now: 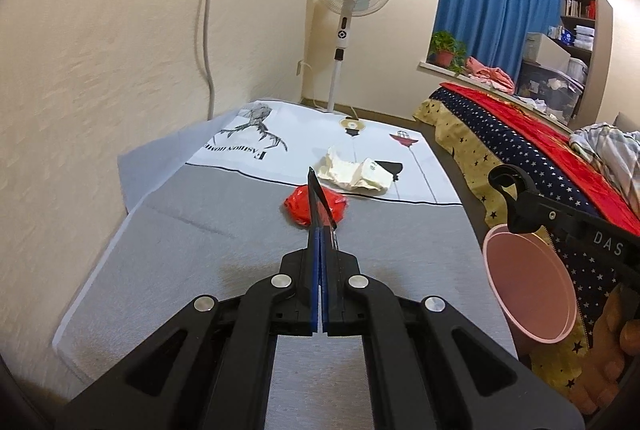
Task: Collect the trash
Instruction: 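Carry the snack packet and wristband over the pink bin and open both tools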
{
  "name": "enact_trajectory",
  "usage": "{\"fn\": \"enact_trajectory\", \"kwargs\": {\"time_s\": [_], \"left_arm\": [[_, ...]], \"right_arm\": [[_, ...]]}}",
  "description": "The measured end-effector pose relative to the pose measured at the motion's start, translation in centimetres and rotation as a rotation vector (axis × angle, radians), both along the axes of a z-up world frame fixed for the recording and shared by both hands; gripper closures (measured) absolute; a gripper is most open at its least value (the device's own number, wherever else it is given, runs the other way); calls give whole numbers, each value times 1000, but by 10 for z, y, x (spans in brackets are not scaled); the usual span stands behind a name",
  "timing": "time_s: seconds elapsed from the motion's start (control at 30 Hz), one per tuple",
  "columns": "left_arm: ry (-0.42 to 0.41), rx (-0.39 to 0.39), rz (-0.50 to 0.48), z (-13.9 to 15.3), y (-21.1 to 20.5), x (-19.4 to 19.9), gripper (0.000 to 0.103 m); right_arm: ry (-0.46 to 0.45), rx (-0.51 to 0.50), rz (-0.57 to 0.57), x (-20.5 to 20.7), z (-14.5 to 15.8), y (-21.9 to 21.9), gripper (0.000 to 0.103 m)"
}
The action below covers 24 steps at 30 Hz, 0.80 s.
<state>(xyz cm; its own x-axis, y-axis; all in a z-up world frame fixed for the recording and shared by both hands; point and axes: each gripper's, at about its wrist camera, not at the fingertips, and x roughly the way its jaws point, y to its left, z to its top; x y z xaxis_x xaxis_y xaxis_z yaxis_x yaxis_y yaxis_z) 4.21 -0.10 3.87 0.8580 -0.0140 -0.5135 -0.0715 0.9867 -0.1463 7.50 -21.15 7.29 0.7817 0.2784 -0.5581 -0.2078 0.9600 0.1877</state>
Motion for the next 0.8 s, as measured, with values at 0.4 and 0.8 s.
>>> {"fn": "enact_trajectory", "kwargs": {"time_s": [0.4, 0.8], "left_arm": [[-22, 10, -72, 6, -30, 3, 103], [-44, 24, -170, 11, -73, 7, 103]], "right_arm": [[-1, -29, -122, -9, 3, -45, 78], [-15, -66, -238, -14, 6, -88, 78]]}}
